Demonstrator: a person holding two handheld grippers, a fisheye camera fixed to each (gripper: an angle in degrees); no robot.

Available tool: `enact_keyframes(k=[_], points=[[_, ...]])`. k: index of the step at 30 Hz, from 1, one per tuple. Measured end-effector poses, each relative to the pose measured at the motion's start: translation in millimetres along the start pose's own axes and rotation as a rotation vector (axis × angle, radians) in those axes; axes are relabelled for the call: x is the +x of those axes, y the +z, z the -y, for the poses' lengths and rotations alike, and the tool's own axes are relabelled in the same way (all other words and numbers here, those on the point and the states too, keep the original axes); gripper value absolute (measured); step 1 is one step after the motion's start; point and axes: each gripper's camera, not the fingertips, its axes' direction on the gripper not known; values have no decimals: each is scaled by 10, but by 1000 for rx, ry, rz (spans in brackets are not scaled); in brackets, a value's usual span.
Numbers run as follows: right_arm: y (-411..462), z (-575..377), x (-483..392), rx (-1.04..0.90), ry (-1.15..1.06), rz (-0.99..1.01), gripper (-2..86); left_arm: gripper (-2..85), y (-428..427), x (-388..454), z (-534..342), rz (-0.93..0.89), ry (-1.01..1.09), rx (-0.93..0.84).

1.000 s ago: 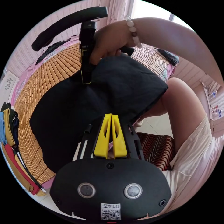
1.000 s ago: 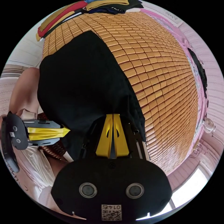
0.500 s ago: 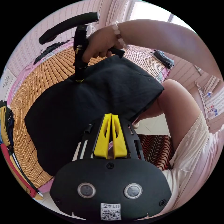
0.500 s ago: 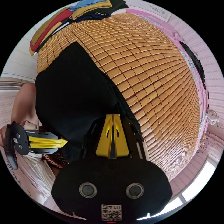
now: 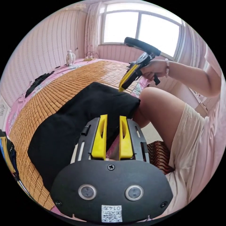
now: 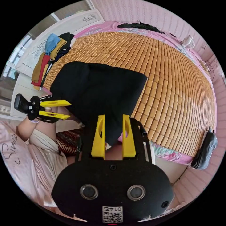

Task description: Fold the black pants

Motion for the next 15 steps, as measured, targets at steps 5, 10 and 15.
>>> enact_keyframes(k=[5, 10, 15], points=[[657, -318, 419, -157, 90, 57, 126, 145, 181, 217, 170, -94, 26, -7], [1049, -476, 778, -148, 105, 259, 39, 181, 426, 416, 391, -106, 80, -45], [911, -751, 969, 125, 59, 447, 18, 192, 622, 497, 632, -104, 74, -39]])
